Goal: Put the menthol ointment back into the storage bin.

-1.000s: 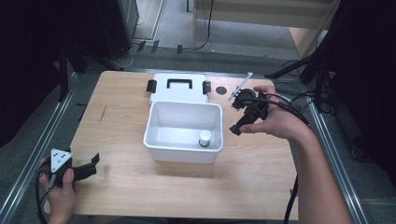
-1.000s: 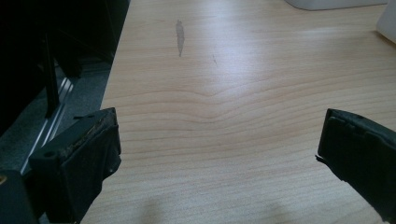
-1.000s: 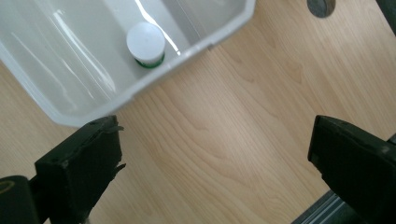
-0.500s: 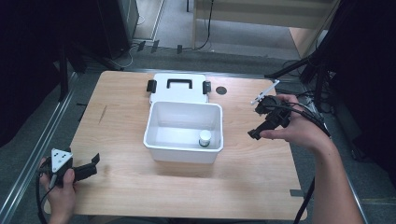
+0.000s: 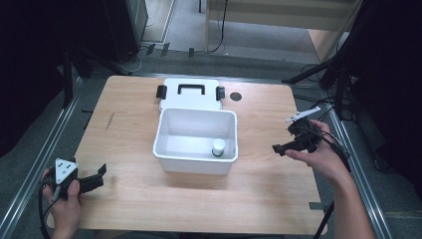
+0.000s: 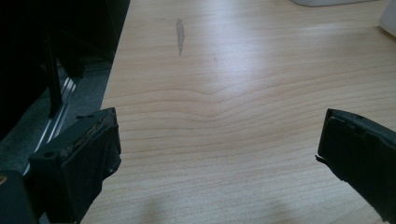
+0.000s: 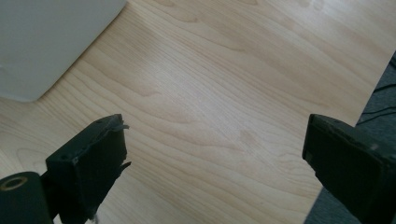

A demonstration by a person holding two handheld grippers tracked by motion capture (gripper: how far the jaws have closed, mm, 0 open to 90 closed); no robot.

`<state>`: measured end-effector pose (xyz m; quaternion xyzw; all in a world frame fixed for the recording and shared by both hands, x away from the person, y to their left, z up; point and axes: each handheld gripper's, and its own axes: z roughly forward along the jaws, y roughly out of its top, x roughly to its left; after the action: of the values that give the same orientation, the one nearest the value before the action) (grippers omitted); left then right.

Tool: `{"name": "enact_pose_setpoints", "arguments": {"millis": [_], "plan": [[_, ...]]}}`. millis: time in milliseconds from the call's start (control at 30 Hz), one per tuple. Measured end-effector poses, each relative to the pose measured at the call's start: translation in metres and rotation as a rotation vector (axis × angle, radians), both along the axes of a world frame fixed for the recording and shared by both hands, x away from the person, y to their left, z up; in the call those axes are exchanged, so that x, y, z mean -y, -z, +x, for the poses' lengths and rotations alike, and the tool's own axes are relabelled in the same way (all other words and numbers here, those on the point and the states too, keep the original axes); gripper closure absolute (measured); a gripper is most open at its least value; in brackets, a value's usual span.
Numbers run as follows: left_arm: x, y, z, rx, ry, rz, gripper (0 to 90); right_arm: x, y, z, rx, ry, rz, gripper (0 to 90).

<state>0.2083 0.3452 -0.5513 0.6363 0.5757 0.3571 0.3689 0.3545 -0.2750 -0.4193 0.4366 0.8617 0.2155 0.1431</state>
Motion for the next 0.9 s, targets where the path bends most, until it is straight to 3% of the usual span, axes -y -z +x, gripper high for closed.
{"name": "enact_pose_setpoints", "arguments": {"millis": [133,400,800,900], "plan": [[0.001,0.0,0.0,-0.002,-0.002,0.003,0.0,0.017,0.019,-0.007,0.027,0.051,0.074,6.6],[0.002,0.0,0.001,-0.006,-0.004,0.017,0.0,0.044,0.042,-0.023,0.154,0.128,0.205,8.2],[0.003,0.0,0.001,-0.007,-0.007,0.023,0.0,0.061,0.084,-0.056,0.329,0.201,0.255,10.7],[0.003,0.0,0.001,-0.007,-0.008,0.024,0.0,0.065,0.095,-0.062,0.352,0.217,0.279,10.8]]}}
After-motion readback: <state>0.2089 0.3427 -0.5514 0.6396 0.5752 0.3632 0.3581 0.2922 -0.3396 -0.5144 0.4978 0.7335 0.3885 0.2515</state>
